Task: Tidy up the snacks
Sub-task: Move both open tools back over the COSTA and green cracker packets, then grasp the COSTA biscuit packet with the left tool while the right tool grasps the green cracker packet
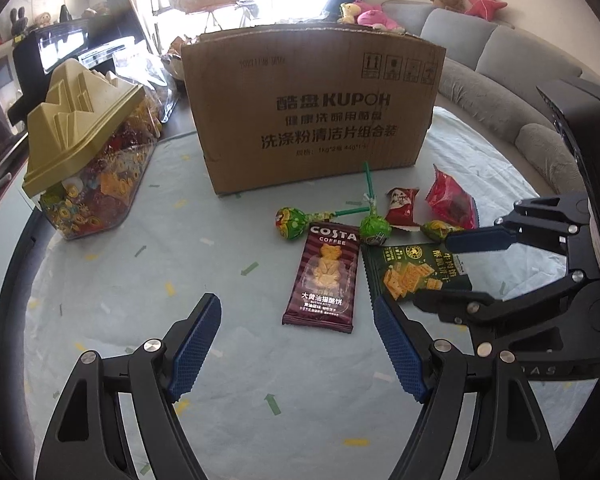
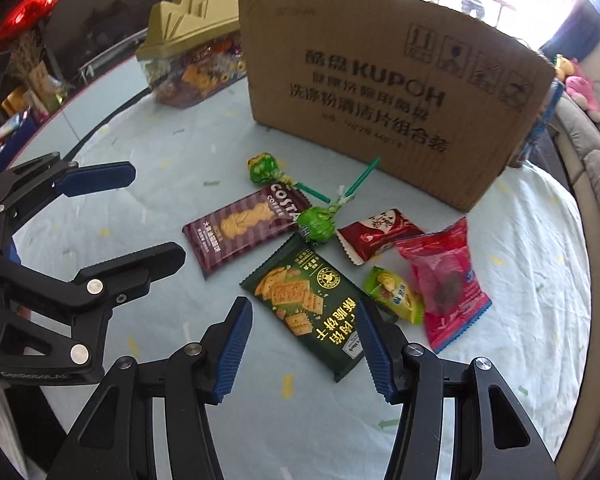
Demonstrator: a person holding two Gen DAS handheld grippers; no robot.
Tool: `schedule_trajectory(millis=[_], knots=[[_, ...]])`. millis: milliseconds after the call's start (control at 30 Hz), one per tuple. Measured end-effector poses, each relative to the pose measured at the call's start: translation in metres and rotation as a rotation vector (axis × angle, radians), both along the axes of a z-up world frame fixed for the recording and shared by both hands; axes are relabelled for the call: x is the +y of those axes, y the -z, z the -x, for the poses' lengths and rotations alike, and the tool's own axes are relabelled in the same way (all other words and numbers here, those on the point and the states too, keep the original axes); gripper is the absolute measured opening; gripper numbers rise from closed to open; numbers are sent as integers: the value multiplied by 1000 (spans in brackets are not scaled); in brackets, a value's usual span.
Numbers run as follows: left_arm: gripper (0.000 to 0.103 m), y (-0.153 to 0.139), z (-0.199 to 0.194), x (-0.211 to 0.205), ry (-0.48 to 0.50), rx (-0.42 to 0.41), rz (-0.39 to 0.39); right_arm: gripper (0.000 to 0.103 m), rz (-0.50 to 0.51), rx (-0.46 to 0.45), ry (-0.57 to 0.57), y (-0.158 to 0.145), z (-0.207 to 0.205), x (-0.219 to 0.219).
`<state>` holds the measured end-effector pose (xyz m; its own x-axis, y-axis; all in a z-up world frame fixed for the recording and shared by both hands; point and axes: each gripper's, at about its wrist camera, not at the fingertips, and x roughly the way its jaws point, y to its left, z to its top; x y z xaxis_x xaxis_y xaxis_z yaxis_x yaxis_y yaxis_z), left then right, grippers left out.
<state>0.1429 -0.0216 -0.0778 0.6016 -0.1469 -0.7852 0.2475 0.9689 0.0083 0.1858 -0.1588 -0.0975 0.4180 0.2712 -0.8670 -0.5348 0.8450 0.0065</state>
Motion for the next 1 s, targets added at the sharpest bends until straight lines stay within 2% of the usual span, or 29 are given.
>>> schedule_trajectory(millis=[267, 433, 667, 1000], knots=[[79, 15, -11, -2, 12, 50, 2, 54, 93, -2, -83, 7, -4, 7], [78, 23, -18, -3, 22, 77, 17, 54, 113, 3, -113, 11, -12, 9], [77, 28, -28, -2, 18, 89, 32, 57, 107, 11, -131, 16, -23, 11], [73, 28, -40, -3, 16, 96, 52, 58, 33, 48, -87, 22, -32, 2]])
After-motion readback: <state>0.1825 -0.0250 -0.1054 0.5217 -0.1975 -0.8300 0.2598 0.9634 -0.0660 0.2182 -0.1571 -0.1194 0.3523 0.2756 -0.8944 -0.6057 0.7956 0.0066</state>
